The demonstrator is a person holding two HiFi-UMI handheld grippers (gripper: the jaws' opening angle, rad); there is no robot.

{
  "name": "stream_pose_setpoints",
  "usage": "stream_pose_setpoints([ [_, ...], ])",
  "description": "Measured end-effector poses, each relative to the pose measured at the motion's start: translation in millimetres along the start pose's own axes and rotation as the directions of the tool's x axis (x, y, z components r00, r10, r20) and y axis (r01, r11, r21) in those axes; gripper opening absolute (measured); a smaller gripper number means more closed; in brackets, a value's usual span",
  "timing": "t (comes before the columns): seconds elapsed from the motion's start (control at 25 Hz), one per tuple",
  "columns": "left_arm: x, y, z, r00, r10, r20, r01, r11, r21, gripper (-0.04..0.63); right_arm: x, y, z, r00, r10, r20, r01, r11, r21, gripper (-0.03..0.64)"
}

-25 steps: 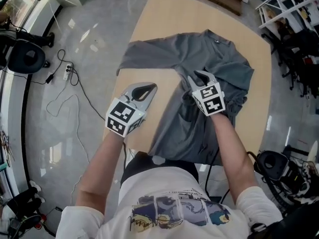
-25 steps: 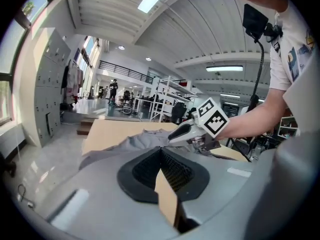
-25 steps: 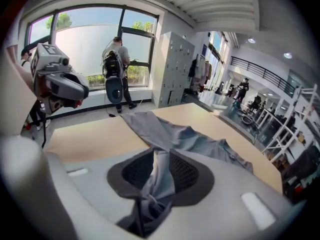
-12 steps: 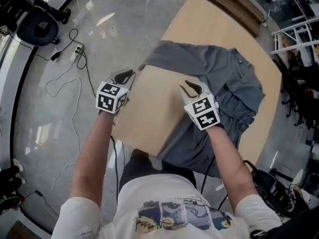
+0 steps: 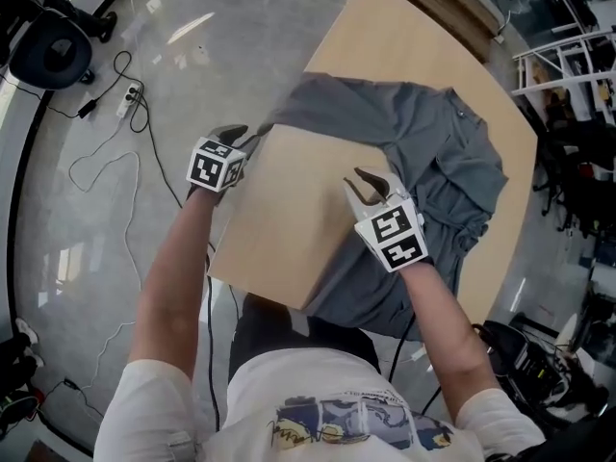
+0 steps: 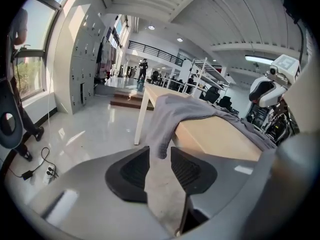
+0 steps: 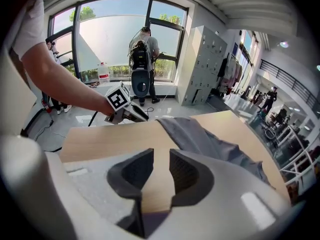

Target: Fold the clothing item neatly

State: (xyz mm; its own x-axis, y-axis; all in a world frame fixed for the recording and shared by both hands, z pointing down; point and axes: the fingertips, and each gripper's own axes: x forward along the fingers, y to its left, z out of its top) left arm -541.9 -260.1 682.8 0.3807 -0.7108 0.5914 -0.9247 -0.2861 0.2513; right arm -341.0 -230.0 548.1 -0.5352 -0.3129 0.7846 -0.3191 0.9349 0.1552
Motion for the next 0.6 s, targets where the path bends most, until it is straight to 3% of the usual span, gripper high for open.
stream_pose_setpoints([
  [0.16,20,0,-1,0.999,-0.043,-0.013,0.043,0.999,0.014,0.164,-5,-4,-15,1.000,-0.016,-0.022,0.016,1.000,0.024,0.087],
  [0.44,42,-1,-1,0.997,-0.065,-0.044,0.068,0.996,0.055,0.159,-15,-10,-40,0.999,-0.038,-0.037,0.041,0.997,0.072,0.087],
  [0.48,44,-1,0,0.997,-0.064,-0.045,0.067,0.996,0.059,0.150,-16,-12,-43,0.999,-0.040,-0.036,0.043,0.996,0.076,0.087],
  [0.6,47,-4,3,0.997,-0.066,-0.047,0.070,0.995,0.073,0.035,-21,-15,-52,0.998,-0.046,-0.035,0.049,0.994,0.097,0.087],
])
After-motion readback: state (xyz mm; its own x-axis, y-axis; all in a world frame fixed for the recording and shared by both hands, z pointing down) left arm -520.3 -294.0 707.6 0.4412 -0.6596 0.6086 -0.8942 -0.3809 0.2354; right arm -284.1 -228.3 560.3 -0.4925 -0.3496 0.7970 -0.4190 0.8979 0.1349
